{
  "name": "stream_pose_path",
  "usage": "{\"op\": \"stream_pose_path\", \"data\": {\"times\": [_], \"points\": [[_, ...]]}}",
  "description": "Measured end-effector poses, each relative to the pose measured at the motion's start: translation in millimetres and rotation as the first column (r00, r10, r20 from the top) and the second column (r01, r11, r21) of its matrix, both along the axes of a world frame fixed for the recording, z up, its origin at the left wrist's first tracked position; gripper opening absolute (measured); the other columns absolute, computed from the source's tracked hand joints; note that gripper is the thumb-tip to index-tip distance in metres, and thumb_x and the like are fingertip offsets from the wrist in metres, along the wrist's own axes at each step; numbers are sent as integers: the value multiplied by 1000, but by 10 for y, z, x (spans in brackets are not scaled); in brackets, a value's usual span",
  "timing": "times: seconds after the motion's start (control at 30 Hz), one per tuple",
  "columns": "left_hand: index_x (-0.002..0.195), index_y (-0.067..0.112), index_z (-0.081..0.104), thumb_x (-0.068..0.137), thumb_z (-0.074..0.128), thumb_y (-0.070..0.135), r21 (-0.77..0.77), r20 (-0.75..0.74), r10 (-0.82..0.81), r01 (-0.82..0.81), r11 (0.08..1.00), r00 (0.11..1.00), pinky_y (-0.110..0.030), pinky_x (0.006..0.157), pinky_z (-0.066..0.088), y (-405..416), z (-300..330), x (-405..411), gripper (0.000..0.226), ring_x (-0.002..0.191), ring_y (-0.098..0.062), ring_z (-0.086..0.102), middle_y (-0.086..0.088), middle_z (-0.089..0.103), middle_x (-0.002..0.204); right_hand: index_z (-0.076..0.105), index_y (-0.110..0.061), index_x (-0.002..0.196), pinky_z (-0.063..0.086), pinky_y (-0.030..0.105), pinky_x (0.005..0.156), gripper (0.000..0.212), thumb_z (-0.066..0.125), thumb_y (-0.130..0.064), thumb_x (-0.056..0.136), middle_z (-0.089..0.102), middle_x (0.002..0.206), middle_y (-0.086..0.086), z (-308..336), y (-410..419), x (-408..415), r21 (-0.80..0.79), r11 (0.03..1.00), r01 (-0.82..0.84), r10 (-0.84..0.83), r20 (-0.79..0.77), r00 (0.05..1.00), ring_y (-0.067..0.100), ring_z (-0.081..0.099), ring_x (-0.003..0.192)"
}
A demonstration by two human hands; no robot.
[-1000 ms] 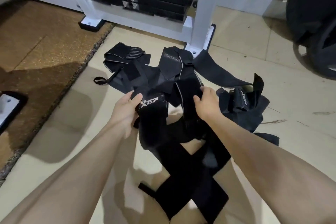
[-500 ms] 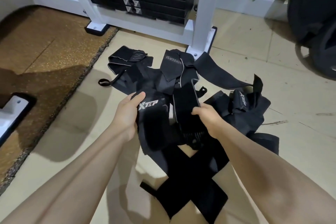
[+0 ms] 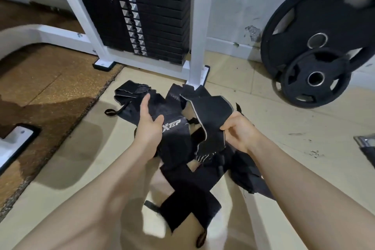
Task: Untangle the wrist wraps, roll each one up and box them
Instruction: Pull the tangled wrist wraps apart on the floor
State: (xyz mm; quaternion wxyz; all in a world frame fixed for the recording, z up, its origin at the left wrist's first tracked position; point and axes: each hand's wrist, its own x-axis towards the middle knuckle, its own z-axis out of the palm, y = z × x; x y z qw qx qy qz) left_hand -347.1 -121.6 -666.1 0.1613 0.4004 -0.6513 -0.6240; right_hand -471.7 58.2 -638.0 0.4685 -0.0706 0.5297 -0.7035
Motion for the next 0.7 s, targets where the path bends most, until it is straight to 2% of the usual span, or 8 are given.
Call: {"op": "stream_pose_path", "data": {"times": [0.1,0.17,0.23,0.37,0.47,0.53,0.6,0.7], "points": [[106,34,70,98,38,1,13,17,-122,122,993,992,-33,89,50,162,277,23,47,93,-19,62,2,67,114,68,-15,52,49,19,53,41,36,11,49,61,57,-1,300,132,135,-33,999,2,-2,-10,1000,14,60,54],[85,27,76,96,42,5,102,47,-192,186,977,980,-34,92,51,276,385,56,42,101,-23,65,-6,71,106,67,-12,66,50,21,57,37,41,13,57,62,62,2,406,195,208,-31,999,15,-15,-9,1000,17,61,60],[78,24,78,99,45,26,251,40,-256,238,938,966,-29,78,52,425,466,111,39,86,-20,68,-6,74,94,62,-8,88,55,27,64,35,36,14,79,69,76,4,473,219,258,-65,996,66,-63,39,997,19,66,71],[98,30,73,87,47,66,338,6,-307,287,896,952,-36,95,47,586,487,175,45,101,-16,67,5,73,105,57,-7,115,58,31,79,27,39,2,97,68,105,9,539,158,357,-43,996,84,-84,-4,996,19,67,90],[101,7,71,94,53,45,212,36,-340,325,921,940,-37,92,49,659,563,164,42,98,-25,68,-5,74,99,38,-11,135,56,30,75,44,52,-3,95,64,116,13,487,84,419,237,965,114,-44,-283,958,21,65,93],[96,2,71,95,56,35,184,42,-314,301,936,949,-38,91,49,700,616,175,36,96,-29,68,-9,74,96,27,-22,143,53,29,68,56,53,-10,95,67,101,9,437,75,431,281,937,210,-87,-393,915,17,66,82],[90,11,74,95,57,32,266,22,-260,245,932,965,-42,96,49,686,669,190,27,97,-30,68,-9,75,96,44,-24,134,52,25,62,42,40,-5,97,69,94,5,476,117,419,216,957,195,-110,-352,930,13,67,73],[91,12,71,94,59,26,407,5,-176,159,900,984,-44,92,53,596,724,167,19,92,-31,70,-12,74,93,63,-11,114,54,23,67,58,26,20,81,69,104,7,507,209,419,146,989,-40,83,-301,950,15,69,84]]}}
